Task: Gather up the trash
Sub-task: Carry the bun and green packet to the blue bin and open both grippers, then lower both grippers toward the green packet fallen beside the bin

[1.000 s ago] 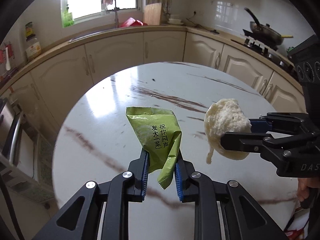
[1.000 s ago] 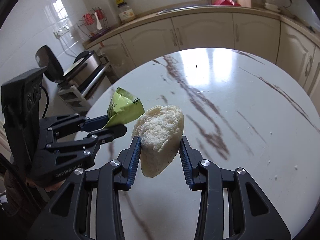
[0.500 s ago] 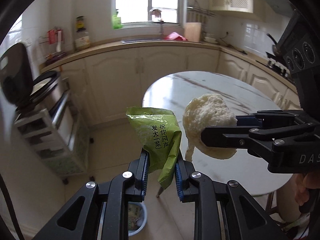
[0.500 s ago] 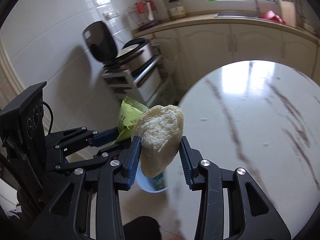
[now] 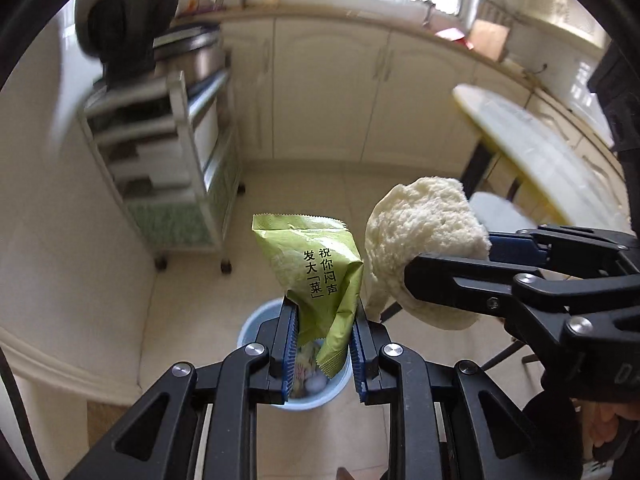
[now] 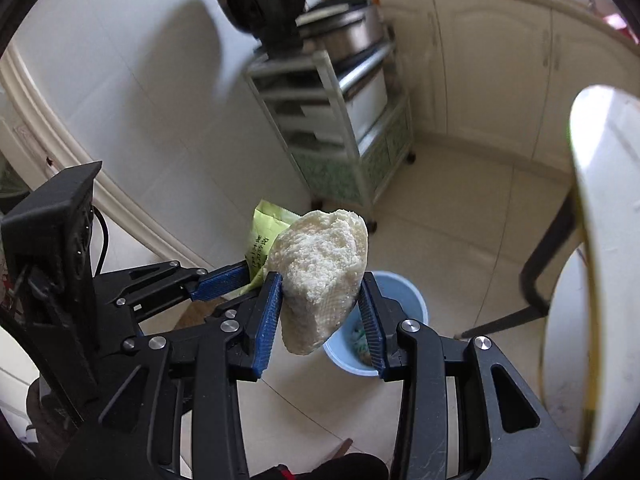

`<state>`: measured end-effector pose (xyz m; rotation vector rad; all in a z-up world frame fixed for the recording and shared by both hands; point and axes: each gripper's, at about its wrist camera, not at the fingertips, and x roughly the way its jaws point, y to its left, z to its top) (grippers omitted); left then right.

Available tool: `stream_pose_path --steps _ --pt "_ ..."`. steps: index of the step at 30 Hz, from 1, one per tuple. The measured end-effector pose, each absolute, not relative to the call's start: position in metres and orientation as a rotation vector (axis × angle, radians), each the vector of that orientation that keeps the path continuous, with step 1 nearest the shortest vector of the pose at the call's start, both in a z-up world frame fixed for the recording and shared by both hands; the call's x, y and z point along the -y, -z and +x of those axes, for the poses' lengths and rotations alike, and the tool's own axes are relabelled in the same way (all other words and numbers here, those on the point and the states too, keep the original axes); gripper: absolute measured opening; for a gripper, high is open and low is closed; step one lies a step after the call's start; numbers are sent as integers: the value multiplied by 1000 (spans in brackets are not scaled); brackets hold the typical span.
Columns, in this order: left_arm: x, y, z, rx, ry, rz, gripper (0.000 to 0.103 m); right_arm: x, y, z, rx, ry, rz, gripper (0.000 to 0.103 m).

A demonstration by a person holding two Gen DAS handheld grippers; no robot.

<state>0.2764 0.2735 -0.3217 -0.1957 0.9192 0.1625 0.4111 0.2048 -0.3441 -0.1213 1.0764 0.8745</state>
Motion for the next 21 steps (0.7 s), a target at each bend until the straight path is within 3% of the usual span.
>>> stream_pose_path --steps 2,5,9,21 --pt "-282 341 275 -958 -168 -222 20 -209 362 419 -1112 -862 -126 37" --pt "-291 365 269 -1007 -189 -247 30 -214 385 432 -1147 -841 -134 37" --pt "-301 382 264 -1038 -254 -254 62 -222 413 449 -1192 -820 -127 37" --pt "-317 366 267 -1015 -342 -354 74 -230 452 469 -1239 -804 -82 39"
